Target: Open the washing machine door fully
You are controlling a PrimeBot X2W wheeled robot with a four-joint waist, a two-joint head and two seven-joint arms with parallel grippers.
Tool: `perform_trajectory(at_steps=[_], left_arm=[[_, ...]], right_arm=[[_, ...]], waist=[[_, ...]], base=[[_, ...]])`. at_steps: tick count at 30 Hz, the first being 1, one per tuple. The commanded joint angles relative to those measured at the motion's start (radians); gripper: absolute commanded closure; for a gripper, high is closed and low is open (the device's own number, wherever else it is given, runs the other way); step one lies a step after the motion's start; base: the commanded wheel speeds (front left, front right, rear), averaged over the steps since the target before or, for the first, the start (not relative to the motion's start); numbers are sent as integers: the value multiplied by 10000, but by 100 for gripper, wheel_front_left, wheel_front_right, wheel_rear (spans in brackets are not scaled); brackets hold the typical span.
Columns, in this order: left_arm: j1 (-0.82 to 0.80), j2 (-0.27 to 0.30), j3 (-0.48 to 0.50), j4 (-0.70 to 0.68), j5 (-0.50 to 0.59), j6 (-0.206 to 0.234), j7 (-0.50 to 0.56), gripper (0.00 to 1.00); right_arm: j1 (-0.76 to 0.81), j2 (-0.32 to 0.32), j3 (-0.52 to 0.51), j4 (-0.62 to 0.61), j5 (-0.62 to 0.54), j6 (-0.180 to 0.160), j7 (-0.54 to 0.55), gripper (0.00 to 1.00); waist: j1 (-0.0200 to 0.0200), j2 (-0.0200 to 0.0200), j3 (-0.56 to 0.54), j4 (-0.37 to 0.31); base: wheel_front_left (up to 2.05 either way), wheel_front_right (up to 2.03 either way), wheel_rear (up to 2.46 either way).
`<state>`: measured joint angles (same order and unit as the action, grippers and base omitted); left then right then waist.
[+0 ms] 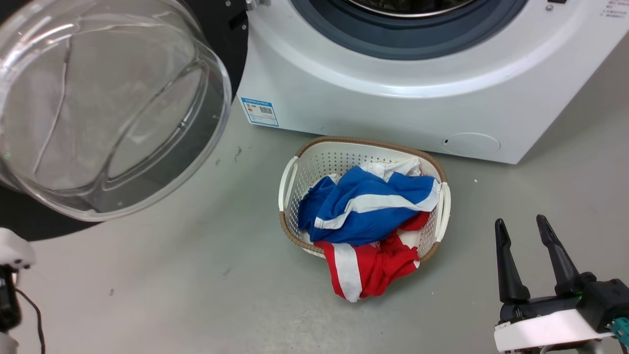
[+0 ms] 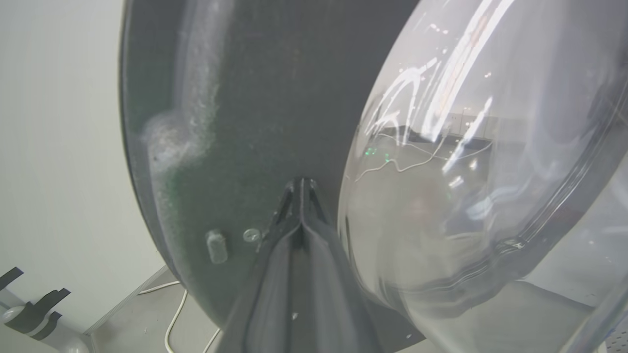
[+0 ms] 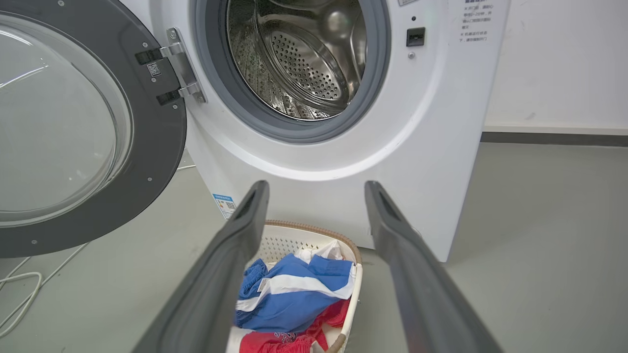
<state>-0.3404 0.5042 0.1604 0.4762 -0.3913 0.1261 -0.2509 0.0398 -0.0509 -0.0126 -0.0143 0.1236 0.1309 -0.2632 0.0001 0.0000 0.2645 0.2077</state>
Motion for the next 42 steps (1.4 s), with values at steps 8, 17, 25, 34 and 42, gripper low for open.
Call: perform_trajectory(at_steps=[8, 17, 25, 34, 42], left_arm=[[-1002, 528, 407, 1496, -250, -319, -118, 100], [-960, 473, 741, 1775, 238, -641, -163, 37], [284, -239, 1269, 153, 1316, -930, -144, 0], [1597, -1358, 996, -2859, 2450, -1195, -145, 0], [2770, -2326, -381, -4760, 3264, -1441, -146, 0]], right_arm=[[-314, 14, -9, -28, -167, -2, -22, 0], [-103, 14, 16, 120, 80, -2, -20, 0], [256, 14, -105, 180, 352, -2, -20, 0], [680, 14, -286, -60, 504, -2, -22, 0], [920, 14, -544, -794, 373, -2, -20, 0]], waist=[[-1, 0, 296, -232], [-1, 0, -79, -402], [-1, 0, -999, -388], [-1, 0, -1970, -349], [-1, 0, -2529, -646]], base=[[0, 0, 0], [0, 0, 0], [0, 0, 0], [0, 0, 0], [0, 0, 0]])
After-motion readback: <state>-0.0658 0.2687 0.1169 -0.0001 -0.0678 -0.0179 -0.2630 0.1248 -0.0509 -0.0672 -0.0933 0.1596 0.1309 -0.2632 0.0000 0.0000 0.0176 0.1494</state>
